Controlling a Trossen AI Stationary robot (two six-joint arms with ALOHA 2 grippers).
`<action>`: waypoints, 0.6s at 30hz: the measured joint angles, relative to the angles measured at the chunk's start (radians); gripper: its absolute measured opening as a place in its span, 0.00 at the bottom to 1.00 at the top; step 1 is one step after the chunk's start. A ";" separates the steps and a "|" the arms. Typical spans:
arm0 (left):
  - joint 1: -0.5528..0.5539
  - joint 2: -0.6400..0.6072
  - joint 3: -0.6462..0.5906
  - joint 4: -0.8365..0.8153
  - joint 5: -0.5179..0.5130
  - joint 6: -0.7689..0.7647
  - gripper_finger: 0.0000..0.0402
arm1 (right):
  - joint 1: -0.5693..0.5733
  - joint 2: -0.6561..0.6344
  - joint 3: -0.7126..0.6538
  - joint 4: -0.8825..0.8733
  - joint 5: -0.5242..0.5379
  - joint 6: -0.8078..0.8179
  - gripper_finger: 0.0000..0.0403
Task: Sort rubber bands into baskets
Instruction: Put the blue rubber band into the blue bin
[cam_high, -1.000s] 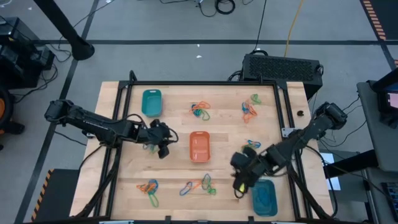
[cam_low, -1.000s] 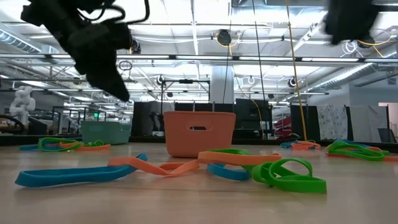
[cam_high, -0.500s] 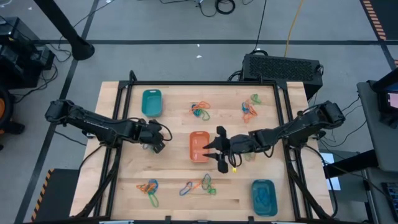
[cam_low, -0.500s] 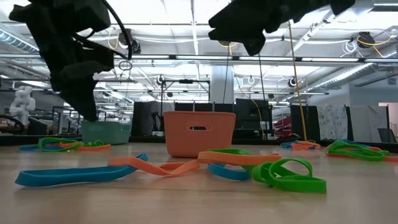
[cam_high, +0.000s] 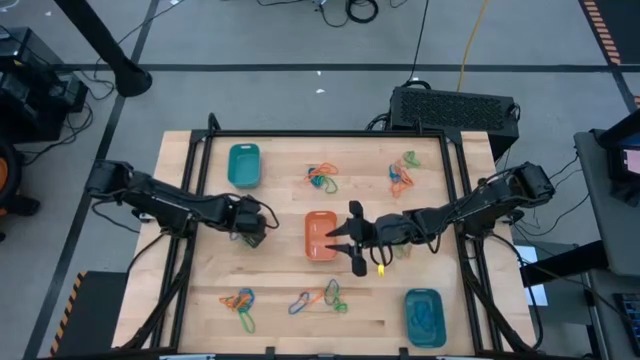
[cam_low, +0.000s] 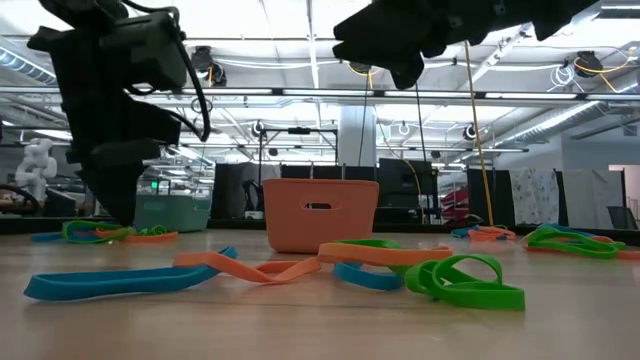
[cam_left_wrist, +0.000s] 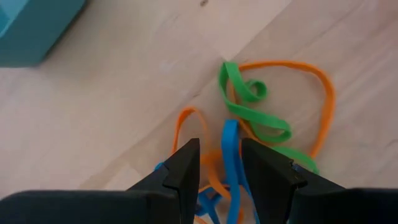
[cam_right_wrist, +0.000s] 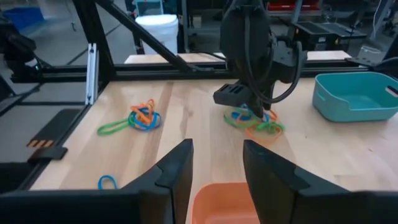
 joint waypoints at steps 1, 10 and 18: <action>0.002 0.005 0.000 0.000 0.004 0.000 0.32 | 0.000 0.000 0.000 -0.006 0.000 0.000 0.33; 0.020 0.020 0.000 0.009 0.002 0.009 0.31 | -0.006 0.000 0.000 -0.044 0.000 -0.012 0.33; 0.020 0.020 0.000 0.037 0.000 0.050 0.17 | -0.025 0.000 0.000 -0.082 0.000 -0.007 0.33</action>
